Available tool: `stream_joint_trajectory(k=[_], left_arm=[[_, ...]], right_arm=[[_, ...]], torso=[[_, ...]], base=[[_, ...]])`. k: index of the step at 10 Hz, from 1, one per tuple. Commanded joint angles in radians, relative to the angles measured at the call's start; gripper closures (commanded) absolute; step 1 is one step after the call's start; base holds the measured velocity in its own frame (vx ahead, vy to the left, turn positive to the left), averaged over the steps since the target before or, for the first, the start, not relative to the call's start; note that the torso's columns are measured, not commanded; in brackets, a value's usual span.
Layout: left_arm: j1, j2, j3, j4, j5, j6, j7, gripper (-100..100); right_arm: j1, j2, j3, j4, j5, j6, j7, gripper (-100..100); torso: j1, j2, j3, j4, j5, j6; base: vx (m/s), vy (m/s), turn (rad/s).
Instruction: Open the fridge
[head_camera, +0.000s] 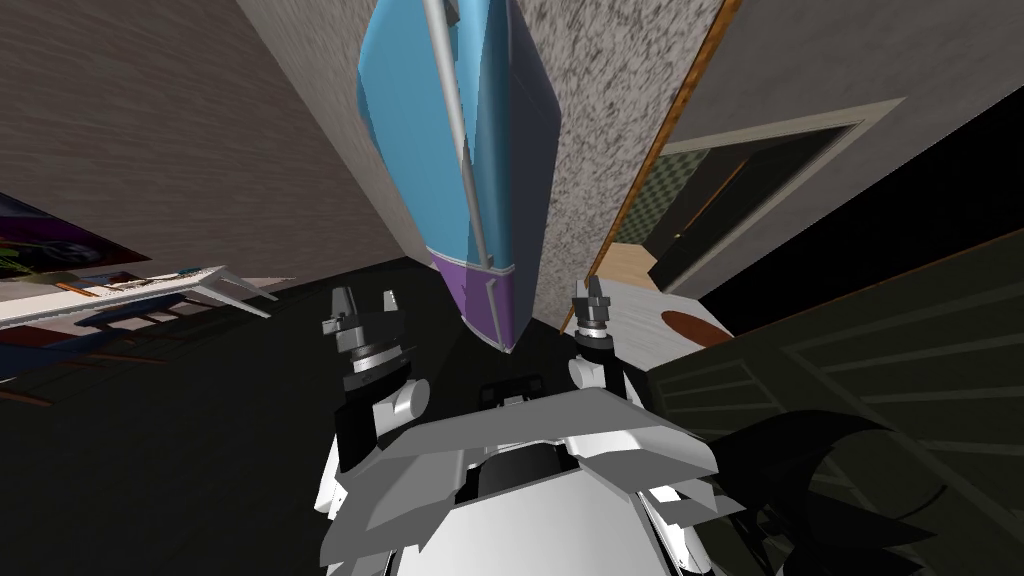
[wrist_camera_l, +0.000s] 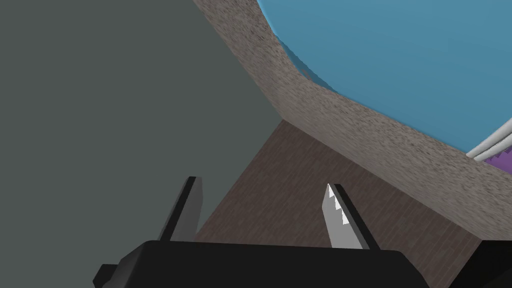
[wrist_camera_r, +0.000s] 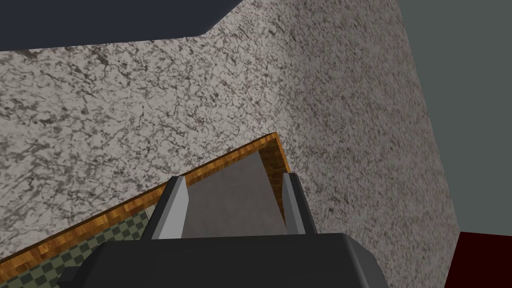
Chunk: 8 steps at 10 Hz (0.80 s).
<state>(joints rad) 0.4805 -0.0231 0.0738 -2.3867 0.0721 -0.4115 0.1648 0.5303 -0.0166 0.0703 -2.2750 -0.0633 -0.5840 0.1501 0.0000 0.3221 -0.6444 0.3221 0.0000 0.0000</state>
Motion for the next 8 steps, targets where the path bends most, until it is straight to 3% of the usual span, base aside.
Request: stream_joint_trajectory(k=[1,4,5,8], left_arm=[[0.000,0.000,0.000,0.000,0.000,0.000,0.000,0],[0.000,0.000,0.000,0.000,0.000,0.000,0.000,0],[0.002,0.040,0.003,-0.003,0.005,0.008,0.003,-100],[0.008,0.114,0.015,-0.012,0.024,0.038,0.016,-100]], right_arm=[[0.000,0.000,0.000,0.000,0.000,0.000,0.000,0],[0.000,0.000,0.000,0.000,0.000,0.000,0.000,0],[0.000,0.000,0.000,0.000,0.000,0.000,0.000,0],[0.000,0.000,0.000,0.000,0.000,0.000,0.000,0]], torso=[[0.000,0.074,-0.147,0.074,0.000,0.000],[0.000,0.296,-0.590,0.295,0.000,0.000],[0.000,0.369,-0.738,0.369,0.000,0.000],[-0.002,0.414,-0.831,0.414,0.000,0.000]], base=[[0.000,0.000,0.000],[0.000,0.000,0.000],[0.017,-0.013,0.013],[0.031,-0.042,0.025]])
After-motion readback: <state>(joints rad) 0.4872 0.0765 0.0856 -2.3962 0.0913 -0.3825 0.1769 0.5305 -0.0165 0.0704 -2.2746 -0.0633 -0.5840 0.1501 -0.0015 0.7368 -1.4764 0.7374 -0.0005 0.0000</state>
